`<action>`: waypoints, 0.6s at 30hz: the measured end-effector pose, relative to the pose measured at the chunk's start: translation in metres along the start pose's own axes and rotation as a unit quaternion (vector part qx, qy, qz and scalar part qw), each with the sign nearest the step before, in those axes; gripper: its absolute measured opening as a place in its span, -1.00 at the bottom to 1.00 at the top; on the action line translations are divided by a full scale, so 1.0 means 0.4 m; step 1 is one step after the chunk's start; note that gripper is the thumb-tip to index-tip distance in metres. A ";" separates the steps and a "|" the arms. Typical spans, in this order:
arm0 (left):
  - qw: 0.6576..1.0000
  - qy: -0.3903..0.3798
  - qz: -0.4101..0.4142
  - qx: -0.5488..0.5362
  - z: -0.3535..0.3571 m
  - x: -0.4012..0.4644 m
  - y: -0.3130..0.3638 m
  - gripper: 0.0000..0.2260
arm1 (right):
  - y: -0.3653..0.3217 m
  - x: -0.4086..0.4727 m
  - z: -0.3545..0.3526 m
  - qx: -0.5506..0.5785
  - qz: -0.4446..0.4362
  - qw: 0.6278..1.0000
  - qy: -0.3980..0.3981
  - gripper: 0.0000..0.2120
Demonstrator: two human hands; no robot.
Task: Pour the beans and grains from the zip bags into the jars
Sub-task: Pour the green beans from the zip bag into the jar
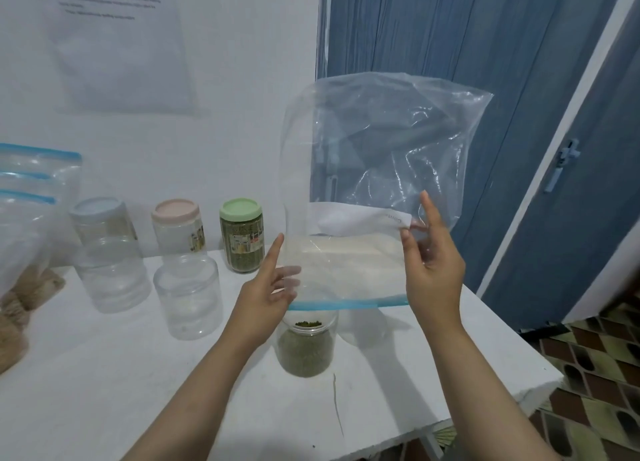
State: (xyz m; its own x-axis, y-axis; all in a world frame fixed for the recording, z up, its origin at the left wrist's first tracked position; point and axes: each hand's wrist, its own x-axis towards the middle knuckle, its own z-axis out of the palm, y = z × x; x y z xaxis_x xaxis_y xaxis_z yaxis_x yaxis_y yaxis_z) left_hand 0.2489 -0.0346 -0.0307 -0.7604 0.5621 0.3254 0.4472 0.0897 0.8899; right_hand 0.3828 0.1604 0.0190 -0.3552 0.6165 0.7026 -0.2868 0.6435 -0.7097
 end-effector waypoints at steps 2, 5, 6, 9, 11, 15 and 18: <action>1.000 -0.008 0.007 0.011 0.002 -0.001 -0.001 -0.17 | 0.000 -0.001 -0.002 -0.003 -0.001 1.000 -0.003 -0.46; 0.999 -0.027 0.023 0.035 0.004 -0.006 -0.004 -0.17 | 0.001 -0.002 -0.003 -0.007 0.003 1.000 -0.005 -0.43; 0.998 -0.030 0.029 0.040 0.004 -0.006 -0.005 -0.16 | 0.002 -0.003 -0.004 -0.007 0.005 1.000 -0.005 -0.43; 0.998 -0.032 0.036 0.047 0.007 -0.005 -0.002 -0.18 | 0.005 -0.005 -0.005 -0.006 0.008 1.000 -0.006 -0.44; 0.998 -0.027 0.037 0.046 0.010 -0.003 0.002 -0.20 | 0.005 -0.001 -0.008 -0.002 0.007 1.000 -0.005 -0.45; 0.997 -0.018 0.051 0.051 0.022 0.004 0.001 -0.17 | -0.001 0.007 -0.011 -0.004 0.000 1.000 -0.008 -0.45; 0.997 -0.015 0.053 0.052 0.028 0.011 -0.004 -0.16 | -0.002 0.008 -0.012 -0.008 -0.008 1.000 -0.012 -0.45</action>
State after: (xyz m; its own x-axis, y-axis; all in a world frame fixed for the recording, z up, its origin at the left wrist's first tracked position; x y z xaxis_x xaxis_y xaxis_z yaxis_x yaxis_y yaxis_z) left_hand 0.2501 -0.0232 -0.0341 -0.6922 0.5977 0.4046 0.5723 0.1129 0.8123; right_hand 0.3860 0.1640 0.0222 -0.3722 0.5954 0.7120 -0.2782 0.6603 -0.6976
